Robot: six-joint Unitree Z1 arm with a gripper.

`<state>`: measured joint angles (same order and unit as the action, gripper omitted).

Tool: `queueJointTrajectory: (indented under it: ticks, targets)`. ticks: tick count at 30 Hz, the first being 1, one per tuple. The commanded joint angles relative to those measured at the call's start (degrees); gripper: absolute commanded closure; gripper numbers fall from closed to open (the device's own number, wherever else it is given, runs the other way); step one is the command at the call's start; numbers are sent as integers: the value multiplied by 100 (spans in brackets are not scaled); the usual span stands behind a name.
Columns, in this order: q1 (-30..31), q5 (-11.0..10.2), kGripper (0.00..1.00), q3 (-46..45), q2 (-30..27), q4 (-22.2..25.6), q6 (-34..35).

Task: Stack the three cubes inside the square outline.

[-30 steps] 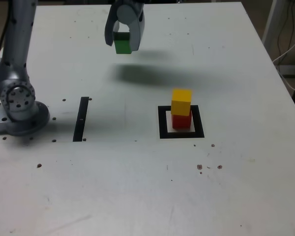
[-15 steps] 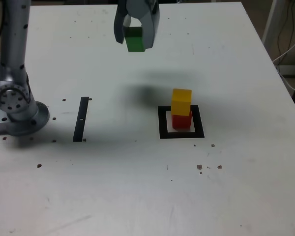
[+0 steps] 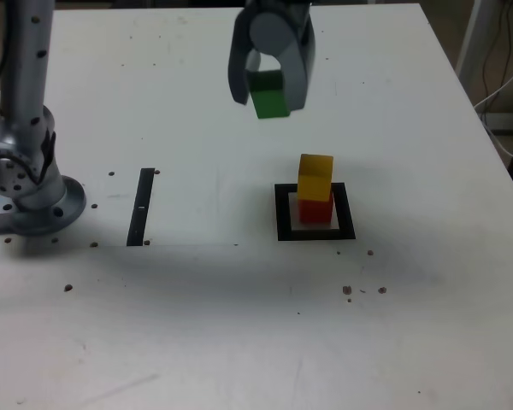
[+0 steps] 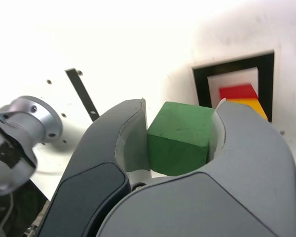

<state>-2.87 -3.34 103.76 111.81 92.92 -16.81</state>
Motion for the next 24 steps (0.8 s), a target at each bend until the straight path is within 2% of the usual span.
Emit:
queueJointTrajectory:
  ticks: [1, 11, 18, 24]
  targets:
    - [154, 31, 78, 104, 96, 86, 100]
    - [704, 104, 78, 641, 564, 86, 391]
    - [797, 160, 78, 822, 749, 82, 458]
    - [770, 124, 78, 799, 801, 78, 438]
